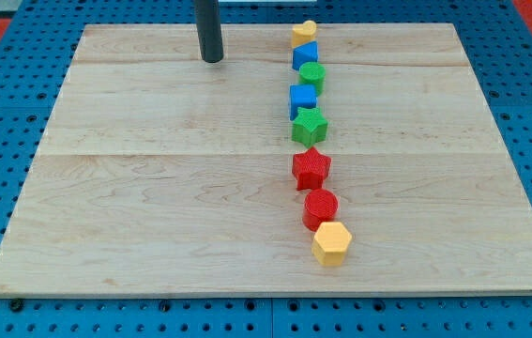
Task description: Push the heart into the red blocks
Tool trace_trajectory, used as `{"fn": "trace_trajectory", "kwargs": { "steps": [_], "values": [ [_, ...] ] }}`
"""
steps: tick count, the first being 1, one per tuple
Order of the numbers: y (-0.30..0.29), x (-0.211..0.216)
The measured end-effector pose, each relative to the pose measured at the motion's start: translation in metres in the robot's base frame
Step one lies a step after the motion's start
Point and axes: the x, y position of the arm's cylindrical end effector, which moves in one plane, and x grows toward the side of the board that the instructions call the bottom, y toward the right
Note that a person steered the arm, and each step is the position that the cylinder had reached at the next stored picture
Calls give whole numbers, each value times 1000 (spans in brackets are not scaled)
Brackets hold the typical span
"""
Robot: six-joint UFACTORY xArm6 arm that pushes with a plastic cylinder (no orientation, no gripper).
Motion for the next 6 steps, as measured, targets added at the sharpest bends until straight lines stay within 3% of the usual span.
{"fn": "trace_trajectory", "kwargs": {
  "steps": [6],
  "values": [
    [0, -6]
  ]
}}
